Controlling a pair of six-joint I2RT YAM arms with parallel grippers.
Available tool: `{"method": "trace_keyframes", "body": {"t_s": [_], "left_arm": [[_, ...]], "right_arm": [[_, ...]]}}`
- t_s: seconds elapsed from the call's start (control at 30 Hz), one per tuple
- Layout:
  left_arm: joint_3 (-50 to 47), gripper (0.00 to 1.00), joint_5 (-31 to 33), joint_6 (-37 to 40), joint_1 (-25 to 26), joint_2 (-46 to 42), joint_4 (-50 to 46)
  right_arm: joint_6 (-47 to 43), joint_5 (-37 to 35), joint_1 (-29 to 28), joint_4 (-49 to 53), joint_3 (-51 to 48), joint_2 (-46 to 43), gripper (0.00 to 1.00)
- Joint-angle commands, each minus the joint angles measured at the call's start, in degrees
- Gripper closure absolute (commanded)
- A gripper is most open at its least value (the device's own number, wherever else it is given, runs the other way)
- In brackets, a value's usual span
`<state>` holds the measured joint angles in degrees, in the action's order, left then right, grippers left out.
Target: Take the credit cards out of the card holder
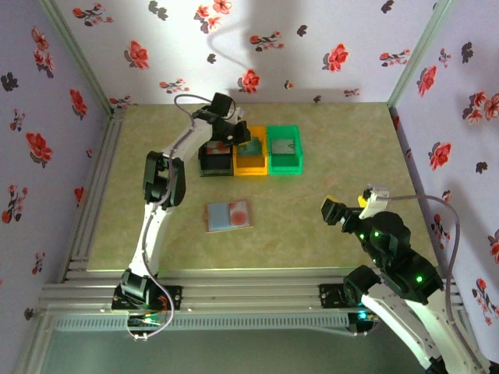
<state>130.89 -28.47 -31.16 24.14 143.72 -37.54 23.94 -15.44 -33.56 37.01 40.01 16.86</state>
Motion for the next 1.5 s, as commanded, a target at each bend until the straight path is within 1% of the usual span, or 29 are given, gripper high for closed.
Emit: {"method": "trace_keyframes", "body": {"t_s": [0.0,0.1,0.2,0.33,0.43,0.6,0.9,1.13,1.47], "left_arm": [[2.0,1.0,0.3,-0.3,-0.6,1.9,-2.5],[2.5,1.0,0.3,-0.3,-0.6,2.4,-2.7],[3.5,0.96,0.3,-0.1,-0.6,3.1,-3.5],[3.8,0.94,0.3,-0.1,-0.7,3.7,-3.9],[4.2,0.89,0.3,-0.1,-0.8,4.0,-4.1],[4.9,0.85,0.3,0.0,-0.9,4.5,-4.6],[6.8,0.73,0.4,0.1,-1.0,4.7,-5.7],[10.1,0.68,0.6,0.1,-0.9,4.2,-7.1],[16.4,0.57,2.6,0.7,-1.2,3.4,-9.8]], "right_arm": [[-1.0,-0.2,0.3,0.0,-0.5,-0.8,0.01],[-0.9,0.0,0.3,0.0,-0.5,-0.9,0.01],[-0.9,0.1,0.3,-0.1,-0.5,-0.8,0.01],[-1.0,0.2,0.3,-0.1,-0.5,-0.9,0.01],[-1.0,0.2,0.4,-0.2,-0.5,-0.7,0.01],[-1.0,0.2,0.3,-0.1,-0.5,-0.9,0.01],[-1.0,0.2,0.3,-0.2,-0.6,-0.9,0.01],[-1.0,0.2,0.3,-0.3,-0.5,-0.9,0.01],[-1.1,0.2,0.3,-0.3,-0.6,-0.9,0.01]]}}
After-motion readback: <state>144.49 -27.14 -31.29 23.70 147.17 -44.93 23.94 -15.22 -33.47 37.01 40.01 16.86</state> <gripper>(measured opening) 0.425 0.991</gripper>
